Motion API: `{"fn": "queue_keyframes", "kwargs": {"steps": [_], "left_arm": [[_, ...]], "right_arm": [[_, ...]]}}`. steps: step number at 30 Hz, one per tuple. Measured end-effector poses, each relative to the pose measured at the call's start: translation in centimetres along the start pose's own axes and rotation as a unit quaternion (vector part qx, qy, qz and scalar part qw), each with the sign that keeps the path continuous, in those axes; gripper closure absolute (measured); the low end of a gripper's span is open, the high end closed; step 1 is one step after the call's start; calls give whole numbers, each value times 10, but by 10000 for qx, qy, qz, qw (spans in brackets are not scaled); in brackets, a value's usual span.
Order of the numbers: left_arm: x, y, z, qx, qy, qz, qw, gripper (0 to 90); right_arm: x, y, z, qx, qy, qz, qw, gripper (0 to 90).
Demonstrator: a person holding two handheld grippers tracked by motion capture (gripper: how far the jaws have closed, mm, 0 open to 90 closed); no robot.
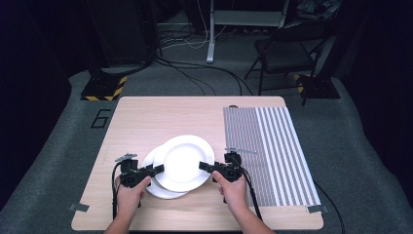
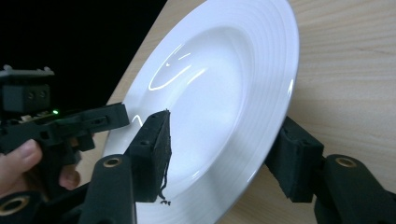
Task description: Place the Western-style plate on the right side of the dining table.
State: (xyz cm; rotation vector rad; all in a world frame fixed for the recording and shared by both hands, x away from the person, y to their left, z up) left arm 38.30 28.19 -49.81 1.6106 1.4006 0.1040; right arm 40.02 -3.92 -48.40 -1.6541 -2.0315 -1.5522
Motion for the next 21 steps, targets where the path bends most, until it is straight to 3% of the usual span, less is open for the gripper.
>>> {"fn": "queue_keyframes", "kwargs": {"steps": [5, 8, 9, 12, 13, 15, 16, 19, 21], "left_arm": [[-3, 0, -1, -54, 48, 51, 10000, 511], [-6, 0, -2, -68, 109, 122, 9998, 510], [-8, 0, -2, -89, 148, 155, 9997, 510], [-12, 0, -2, -86, 327, 370, 9987, 510], [-14, 0, -1, -110, 371, 445, 9983, 511], [-16, 0, -1, -91, 430, 574, 9974, 511], [-17, 0, -1, -80, 450, 607, 9971, 512], [-20, 0, -1, -86, 540, 750, 9957, 512], [-22, 0, 0, -149, 543, 741, 9957, 510]], "right_arm": [[3, -2, 1, -55, -200, -184, 9996, 423], [7, -4, 3, -71, -475, -543, 9974, 420], [7, -4, 3, -71, -475, -543, 9974, 420], [10, -5, 4, 3, -706, -851, 9939, 415], [12, -6, 5, 30, -912, -1159, 9891, 420], [13, -6, 5, 45, -996, -1221, 9875, 423], [14, -7, 5, 53, -1107, -1383, 9842, 427], [14, -8, 4, 71, -1146, -1446, 9828, 430], [14, -8, 3, 74, -1192, -1510, 9813, 430]]}}
Point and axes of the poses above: each handheld gripper's, and its own axes: z roughly forward along the jaws, y roughly out of its top, x roughly to its left, the point moved 1 cm from there along z, roughly forward along the jaws
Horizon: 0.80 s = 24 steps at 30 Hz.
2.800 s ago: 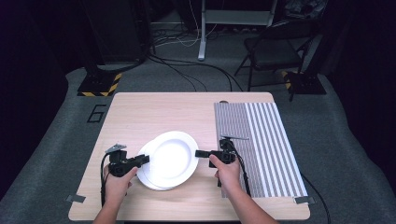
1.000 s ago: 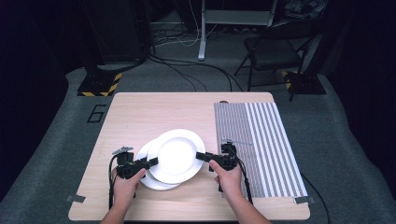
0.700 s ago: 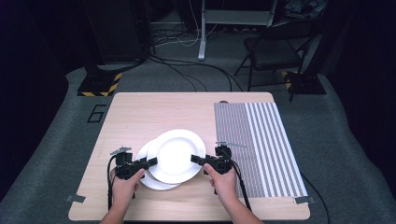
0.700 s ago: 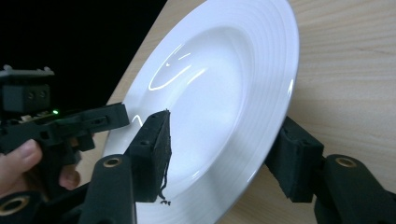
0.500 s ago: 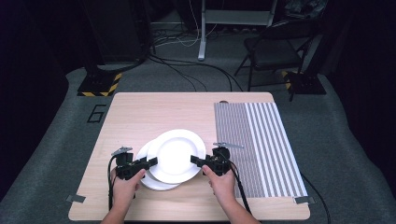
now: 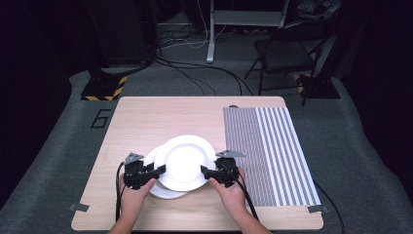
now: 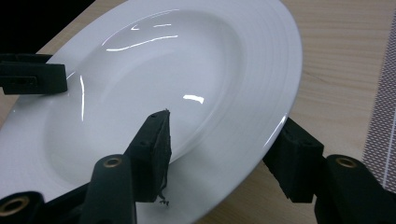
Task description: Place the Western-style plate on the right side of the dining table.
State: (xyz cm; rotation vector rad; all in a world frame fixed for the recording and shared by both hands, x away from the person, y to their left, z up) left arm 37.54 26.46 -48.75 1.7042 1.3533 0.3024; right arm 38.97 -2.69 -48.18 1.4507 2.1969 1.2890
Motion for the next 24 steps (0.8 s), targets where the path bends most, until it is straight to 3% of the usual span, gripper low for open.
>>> {"fn": "queue_keyframes", "kwargs": {"steps": [11, 24], "left_arm": [[-7, 1, -2, 6, 168, 282, 9995, 507], [-13, 3, -4, -83, 184, 321, 9993, 507]], "right_arm": [[1, -4, -1, 0, -95, -75, 9999, 423], [2, -4, -8, -110, -158, -151, 9997, 414]]}}
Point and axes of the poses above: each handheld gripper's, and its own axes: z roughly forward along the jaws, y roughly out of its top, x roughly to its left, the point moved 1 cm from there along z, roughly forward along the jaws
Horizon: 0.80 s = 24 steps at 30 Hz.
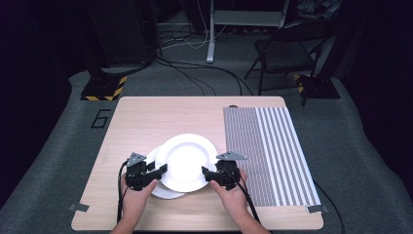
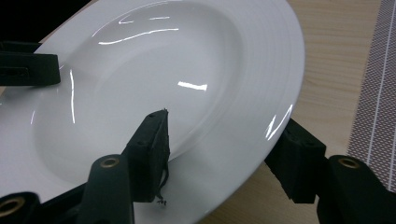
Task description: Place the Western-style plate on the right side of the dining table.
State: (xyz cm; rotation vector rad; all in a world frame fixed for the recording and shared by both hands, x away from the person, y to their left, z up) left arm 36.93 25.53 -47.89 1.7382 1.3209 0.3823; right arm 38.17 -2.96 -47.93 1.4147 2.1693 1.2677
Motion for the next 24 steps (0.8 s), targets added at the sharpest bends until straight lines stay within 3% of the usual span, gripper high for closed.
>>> {"fn": "queue_keyframes", "kwargs": {"steps": [24], "left_arm": [[-12, 12, 3, -44, -76, 20, 10000, 504]], "right_arm": [[-8, 8, -14, -115, -31, 6, 9999, 404]]}}
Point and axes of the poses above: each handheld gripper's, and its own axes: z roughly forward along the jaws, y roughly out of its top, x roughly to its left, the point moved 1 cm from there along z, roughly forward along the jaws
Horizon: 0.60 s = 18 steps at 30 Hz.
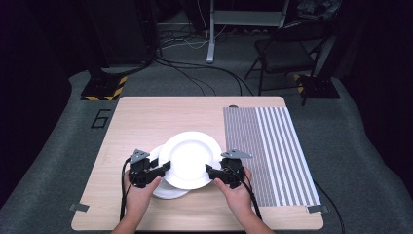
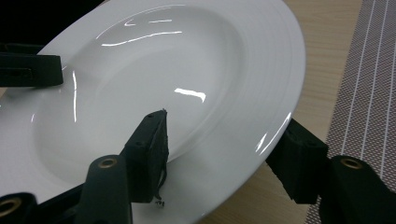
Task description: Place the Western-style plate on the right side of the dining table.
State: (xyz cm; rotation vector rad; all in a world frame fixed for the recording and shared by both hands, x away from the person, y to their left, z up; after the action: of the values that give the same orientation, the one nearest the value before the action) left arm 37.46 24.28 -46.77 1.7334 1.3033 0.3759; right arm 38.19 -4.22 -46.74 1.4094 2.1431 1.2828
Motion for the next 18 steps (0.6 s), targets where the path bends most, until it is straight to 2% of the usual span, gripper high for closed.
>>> {"fn": "queue_keyframes", "kwargs": {"steps": [18], "left_arm": [[-9, 12, 17, 14, -77, 115, 9999, 505]], "right_arm": [[-15, 4, -6, -82, -76, 72, 9999, 399]]}}
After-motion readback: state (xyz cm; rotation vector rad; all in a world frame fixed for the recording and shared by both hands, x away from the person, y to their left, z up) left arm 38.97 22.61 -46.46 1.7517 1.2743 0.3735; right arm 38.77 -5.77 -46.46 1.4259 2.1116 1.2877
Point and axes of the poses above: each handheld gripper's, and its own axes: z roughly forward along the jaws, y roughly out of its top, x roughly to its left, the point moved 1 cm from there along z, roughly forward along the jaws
